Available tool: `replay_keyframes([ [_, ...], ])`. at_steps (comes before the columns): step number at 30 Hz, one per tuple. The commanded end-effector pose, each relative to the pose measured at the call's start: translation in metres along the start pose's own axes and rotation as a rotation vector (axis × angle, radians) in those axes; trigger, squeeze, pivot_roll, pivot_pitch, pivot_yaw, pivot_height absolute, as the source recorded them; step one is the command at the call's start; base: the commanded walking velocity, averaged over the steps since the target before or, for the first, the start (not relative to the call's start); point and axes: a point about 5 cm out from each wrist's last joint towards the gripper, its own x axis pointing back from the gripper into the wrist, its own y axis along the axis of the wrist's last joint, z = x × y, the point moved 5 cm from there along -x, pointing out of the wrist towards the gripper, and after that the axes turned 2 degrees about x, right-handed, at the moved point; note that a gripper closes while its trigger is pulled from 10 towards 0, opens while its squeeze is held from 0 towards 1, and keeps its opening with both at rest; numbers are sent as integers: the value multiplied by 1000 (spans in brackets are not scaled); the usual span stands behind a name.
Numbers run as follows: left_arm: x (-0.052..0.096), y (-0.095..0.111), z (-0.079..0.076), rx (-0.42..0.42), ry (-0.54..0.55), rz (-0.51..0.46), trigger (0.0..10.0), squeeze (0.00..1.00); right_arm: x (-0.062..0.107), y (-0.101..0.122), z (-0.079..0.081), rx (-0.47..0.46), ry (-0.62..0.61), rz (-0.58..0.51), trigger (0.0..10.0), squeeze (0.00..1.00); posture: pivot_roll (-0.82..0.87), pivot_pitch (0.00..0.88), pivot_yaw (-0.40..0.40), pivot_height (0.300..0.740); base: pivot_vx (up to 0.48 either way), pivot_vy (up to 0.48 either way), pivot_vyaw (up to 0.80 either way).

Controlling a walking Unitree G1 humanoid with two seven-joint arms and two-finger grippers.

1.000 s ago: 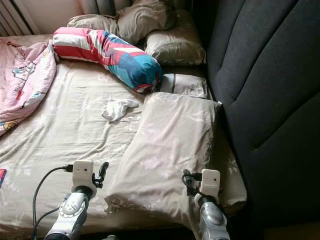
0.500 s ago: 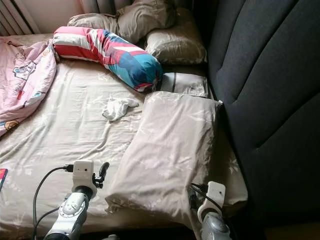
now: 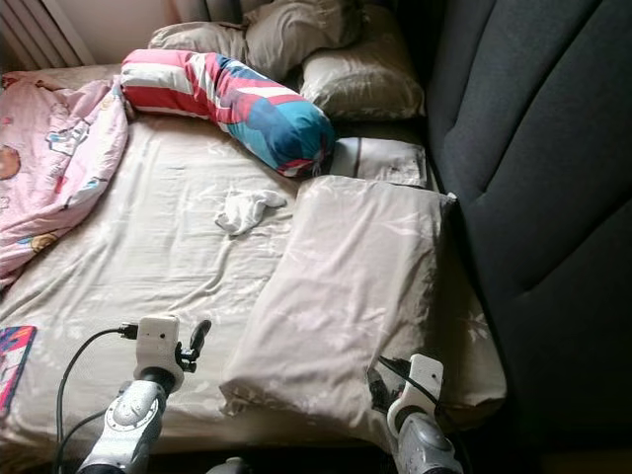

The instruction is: Clean up the room

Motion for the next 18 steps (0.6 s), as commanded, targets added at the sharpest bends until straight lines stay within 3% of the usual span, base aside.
replay_keyframes([
  [1,5,-6,4,-7,-4,22,10000,0,5,-27,0,29,4,87,10000,0,20,209,99,740,0,0,0],
  [11,8,-6,9,-28,-24,30,10000,0,12,-50,-13,28,-65,152,10000,0,24,220,129,740,0,0,0],
  [12,8,-6,10,-29,-24,32,10000,0,12,-50,-14,29,-73,154,4392,0,24,221,130,740,0,0,0],
  [13,8,-6,10,-31,-25,34,10000,0,12,-51,-15,29,-78,156,0,0,24,221,132,740,0,0,0],
  [18,8,-6,11,-34,-27,39,10000,0,12,-52,-13,39,-76,158,0,0,23,216,130,740,0,0,0],
])
